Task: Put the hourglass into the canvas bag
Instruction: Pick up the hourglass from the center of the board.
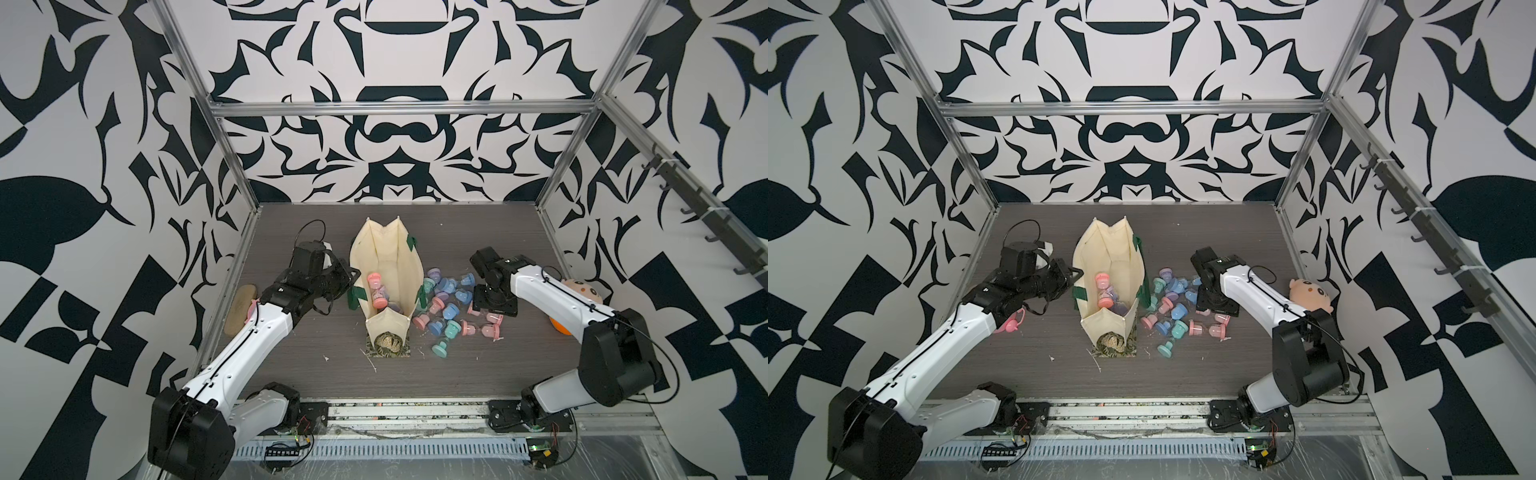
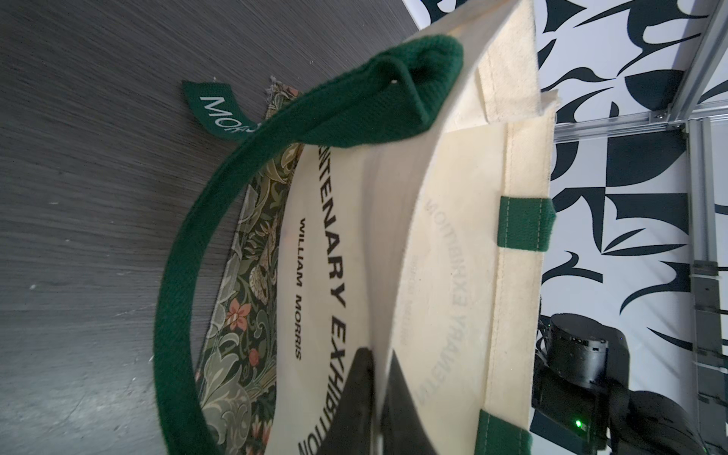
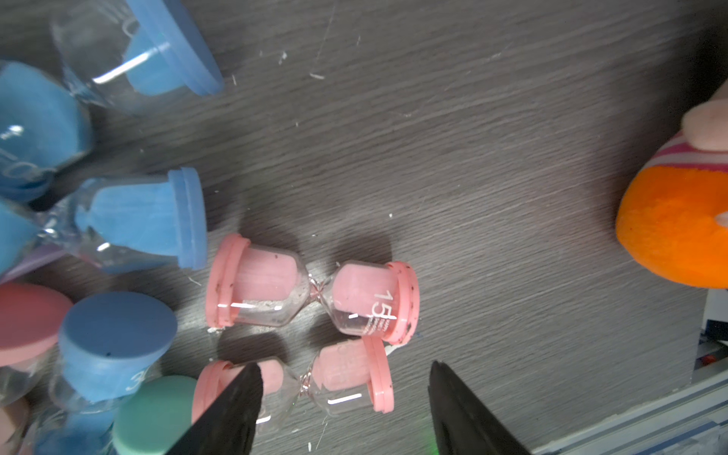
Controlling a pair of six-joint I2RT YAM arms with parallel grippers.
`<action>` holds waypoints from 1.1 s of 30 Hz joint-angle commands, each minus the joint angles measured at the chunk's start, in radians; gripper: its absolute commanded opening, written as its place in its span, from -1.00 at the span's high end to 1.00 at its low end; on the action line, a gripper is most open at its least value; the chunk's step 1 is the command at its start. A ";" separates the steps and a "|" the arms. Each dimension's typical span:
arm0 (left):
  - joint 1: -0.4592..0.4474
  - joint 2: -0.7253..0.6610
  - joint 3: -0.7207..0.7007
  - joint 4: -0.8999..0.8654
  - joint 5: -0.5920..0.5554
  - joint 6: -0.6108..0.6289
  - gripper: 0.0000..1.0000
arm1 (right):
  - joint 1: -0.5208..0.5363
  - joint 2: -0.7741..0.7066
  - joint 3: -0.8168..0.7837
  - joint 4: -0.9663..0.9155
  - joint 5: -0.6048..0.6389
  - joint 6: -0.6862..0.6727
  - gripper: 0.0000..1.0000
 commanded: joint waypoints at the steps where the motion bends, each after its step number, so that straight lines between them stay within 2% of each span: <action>1: 0.001 -0.011 -0.002 -0.009 0.001 0.012 0.80 | 0.002 -0.057 -0.031 -0.044 0.000 0.037 -0.42; 7: 0.002 -0.013 -0.009 -0.003 0.005 0.012 0.80 | 0.079 -0.147 -0.069 -0.053 -0.050 0.163 -0.45; 12: 0.001 -0.004 -0.013 0.009 0.009 0.007 0.80 | 0.211 -0.175 -0.074 -0.036 -0.020 0.418 -0.47; 17: 0.002 -0.006 -0.014 0.007 0.010 0.012 0.80 | 0.294 -0.127 -0.063 -0.036 0.052 0.594 -0.46; 24: 0.002 -0.012 -0.023 0.008 0.015 0.017 0.80 | 0.287 -0.122 -0.120 0.036 0.054 0.712 -0.42; 27: 0.002 -0.011 -0.025 0.009 0.015 0.018 0.80 | 0.266 -0.115 -0.127 0.054 0.062 0.730 -0.37; 33: 0.002 -0.012 -0.031 0.013 0.018 0.019 0.80 | 0.215 -0.066 -0.172 0.138 0.000 0.717 -0.35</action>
